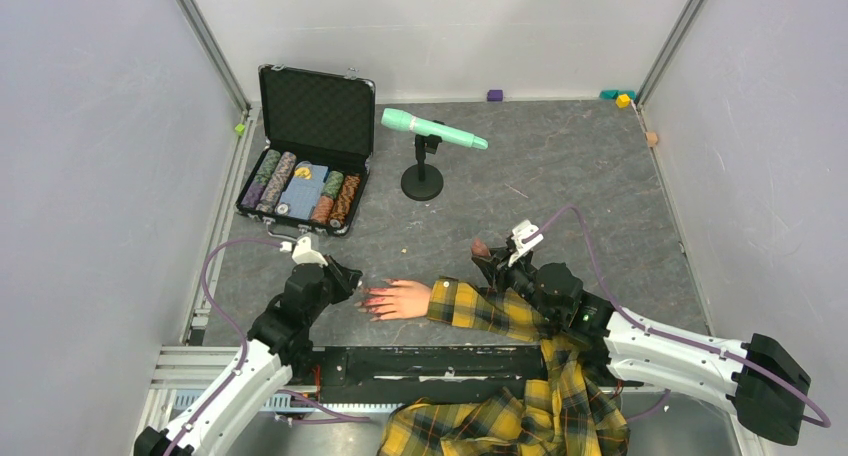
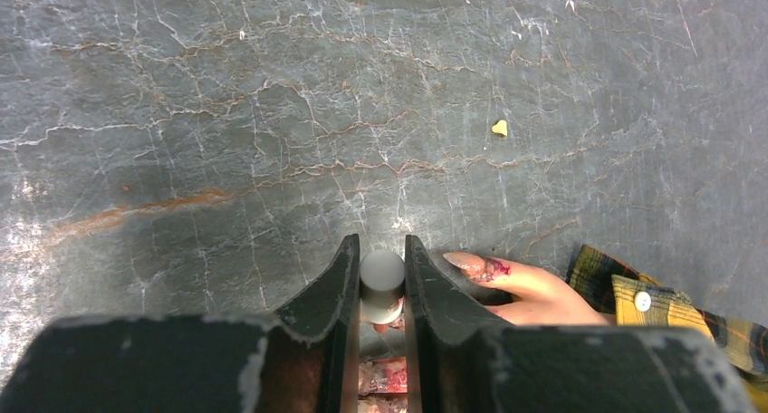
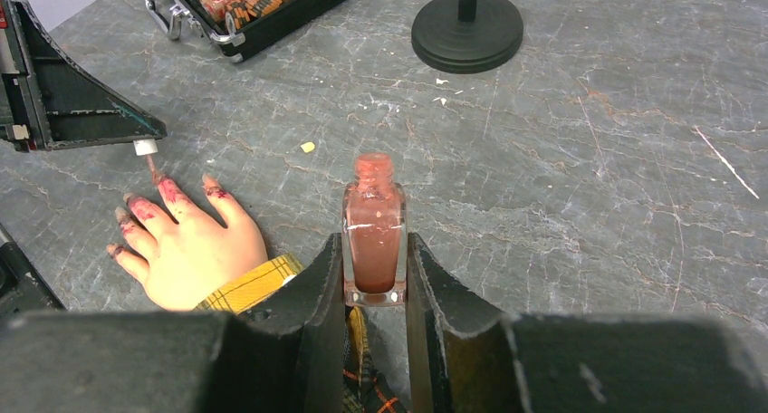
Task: Paint the nails
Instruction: Paint the nail polish on the nail.
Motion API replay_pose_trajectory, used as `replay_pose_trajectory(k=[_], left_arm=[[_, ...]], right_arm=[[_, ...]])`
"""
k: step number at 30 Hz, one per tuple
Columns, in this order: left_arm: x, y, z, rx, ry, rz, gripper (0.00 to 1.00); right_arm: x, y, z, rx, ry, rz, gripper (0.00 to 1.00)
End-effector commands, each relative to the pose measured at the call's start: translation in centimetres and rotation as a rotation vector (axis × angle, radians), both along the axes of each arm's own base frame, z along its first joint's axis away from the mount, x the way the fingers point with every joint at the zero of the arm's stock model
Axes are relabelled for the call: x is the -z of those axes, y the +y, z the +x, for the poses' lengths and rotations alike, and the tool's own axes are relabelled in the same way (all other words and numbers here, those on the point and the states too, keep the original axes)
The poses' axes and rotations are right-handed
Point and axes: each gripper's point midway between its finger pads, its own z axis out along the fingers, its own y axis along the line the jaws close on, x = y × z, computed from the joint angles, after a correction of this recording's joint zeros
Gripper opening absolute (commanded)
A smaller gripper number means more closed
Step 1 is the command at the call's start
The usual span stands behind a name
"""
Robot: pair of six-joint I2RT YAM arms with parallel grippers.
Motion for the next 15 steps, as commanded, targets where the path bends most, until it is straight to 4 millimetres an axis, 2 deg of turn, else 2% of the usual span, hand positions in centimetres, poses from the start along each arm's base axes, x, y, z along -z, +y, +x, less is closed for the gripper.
replay_pose_trajectory(k=[1,15], left_arm=[[-1.31,0.04,0.85,-0.015,-0.056,-0.005,0.02],[-1.37,0.56,1.02,-0.051,-0.059,-0.005,0.02]], right_arm=[[-1.62,0.17,0.16,0.005,-0.034,0.06,0.0],[-1.59,0.3,0.14,0.001,-0.032,0.062,0.0]])
